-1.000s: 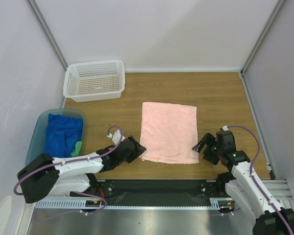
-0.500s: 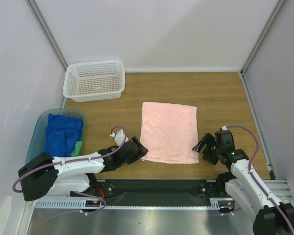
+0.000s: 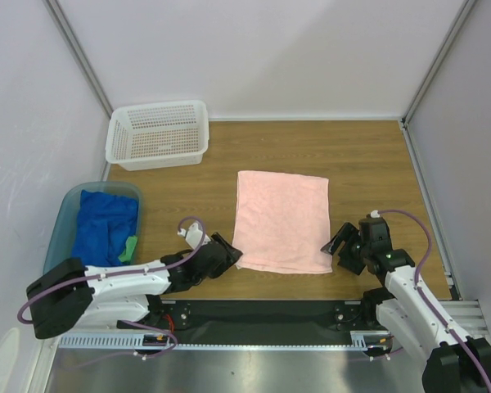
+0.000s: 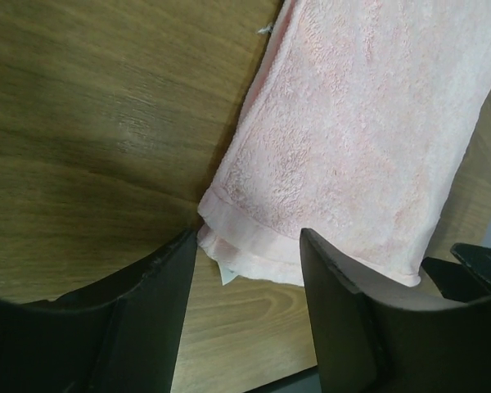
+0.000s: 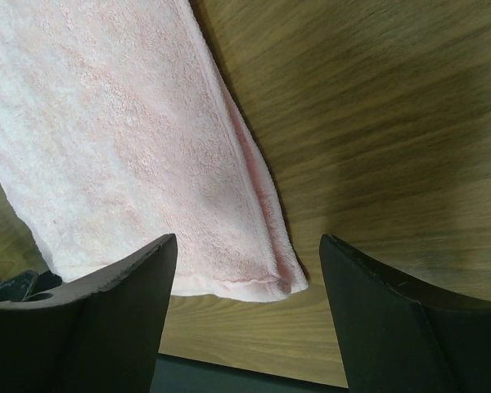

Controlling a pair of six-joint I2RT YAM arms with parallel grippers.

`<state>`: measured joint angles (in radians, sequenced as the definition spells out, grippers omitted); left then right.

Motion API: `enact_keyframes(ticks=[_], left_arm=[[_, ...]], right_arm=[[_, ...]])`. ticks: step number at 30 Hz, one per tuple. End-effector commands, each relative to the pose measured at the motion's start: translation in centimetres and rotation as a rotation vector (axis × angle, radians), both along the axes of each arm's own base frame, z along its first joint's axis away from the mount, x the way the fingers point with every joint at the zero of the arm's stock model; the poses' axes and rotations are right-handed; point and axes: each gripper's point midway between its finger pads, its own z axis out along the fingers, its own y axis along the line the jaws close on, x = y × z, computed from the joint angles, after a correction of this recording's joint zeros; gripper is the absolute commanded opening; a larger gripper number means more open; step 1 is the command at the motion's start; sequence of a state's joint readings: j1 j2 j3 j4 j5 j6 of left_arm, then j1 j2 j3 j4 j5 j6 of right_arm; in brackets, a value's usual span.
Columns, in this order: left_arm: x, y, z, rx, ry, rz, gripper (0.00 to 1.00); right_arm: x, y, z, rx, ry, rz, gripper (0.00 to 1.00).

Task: Fold and stack the towels
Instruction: Fold the towel

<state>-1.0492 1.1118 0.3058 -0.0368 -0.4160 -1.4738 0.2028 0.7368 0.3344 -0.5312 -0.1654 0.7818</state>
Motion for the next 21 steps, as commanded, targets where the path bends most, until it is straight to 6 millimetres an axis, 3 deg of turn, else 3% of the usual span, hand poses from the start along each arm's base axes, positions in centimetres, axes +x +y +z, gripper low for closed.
enact_keyframes(ticks=[1, 4, 9, 10, 12, 16, 18, 21], left_arm=[[-2.2, 3.4, -4.2, 0.150, 0.104, 0.021, 0.61], [-2.2, 3.5, -4.5, 0.160, 0.112, 0.025, 0.58], [-2.3, 3.9, -4.7, 0.173, 0.124, 0.048, 0.38], [-2.3, 4.1, -4.7, 0.178, 0.126, 0.053, 0.29], [-2.3, 4.3, -4.7, 0.188, 0.126, 0.058, 0.24], [-2.0, 4.5, -4.5, 0.221, 0.122, 0.065, 0.05], [-2.0, 4.9, -4.5, 0.254, 0.122, 0.068, 0.00], [-1.8, 4.7, -4.0, 0.277, 0.104, 0.054, 0.00]], right_arm=[[0.7, -0.1, 0.5, -0.011, -0.025, -0.004, 0.76], [0.6, -0.1, 0.4, -0.006, -0.020, -0.002, 0.74], [0.5, 0.1, 0.5, 0.000, -0.020, -0.001, 0.72], [0.4, 0.1, 0.4, 0.001, -0.017, 0.000, 0.72], [0.3, 0.1, 0.3, 0.003, -0.011, 0.001, 0.71], [0.2, 0.4, 0.2, 0.011, -0.009, 0.007, 0.70], [0.1, 0.6, 0.1, 0.013, -0.008, 0.011, 0.70], [0.1, 0.7, 0.1, 0.010, -0.007, 0.018, 0.69]])
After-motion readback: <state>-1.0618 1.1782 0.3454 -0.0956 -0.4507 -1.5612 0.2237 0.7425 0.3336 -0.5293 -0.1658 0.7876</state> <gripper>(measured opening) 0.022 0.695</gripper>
